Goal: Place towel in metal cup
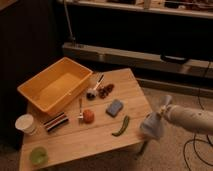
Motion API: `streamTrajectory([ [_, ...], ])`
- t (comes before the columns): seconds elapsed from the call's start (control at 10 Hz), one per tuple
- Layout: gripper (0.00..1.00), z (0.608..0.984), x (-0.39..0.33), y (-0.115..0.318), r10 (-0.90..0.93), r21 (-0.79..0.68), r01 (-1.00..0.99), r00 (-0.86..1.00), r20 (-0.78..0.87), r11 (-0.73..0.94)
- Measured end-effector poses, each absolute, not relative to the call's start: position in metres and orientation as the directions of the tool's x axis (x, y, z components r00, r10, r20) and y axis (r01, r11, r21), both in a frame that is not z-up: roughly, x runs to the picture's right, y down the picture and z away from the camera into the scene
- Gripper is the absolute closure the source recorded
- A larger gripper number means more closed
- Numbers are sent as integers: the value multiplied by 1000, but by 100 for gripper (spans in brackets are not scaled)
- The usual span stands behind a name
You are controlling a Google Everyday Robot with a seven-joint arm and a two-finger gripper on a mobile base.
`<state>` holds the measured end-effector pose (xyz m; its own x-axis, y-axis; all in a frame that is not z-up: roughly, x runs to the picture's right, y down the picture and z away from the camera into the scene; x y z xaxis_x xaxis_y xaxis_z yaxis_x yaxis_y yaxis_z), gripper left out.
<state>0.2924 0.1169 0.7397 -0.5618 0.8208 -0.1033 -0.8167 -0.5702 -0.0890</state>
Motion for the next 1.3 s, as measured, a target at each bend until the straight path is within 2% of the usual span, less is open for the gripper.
streamTrajectory([
  [0.7, 24, 747, 294, 117, 779, -60, -782, -606, -161, -621],
  [0.8, 20, 748, 290, 116, 780, -68, -782, -602, -168, -619],
  [1.3, 20, 757, 266, 119, 791, -100, -793, -570, -223, -601],
])
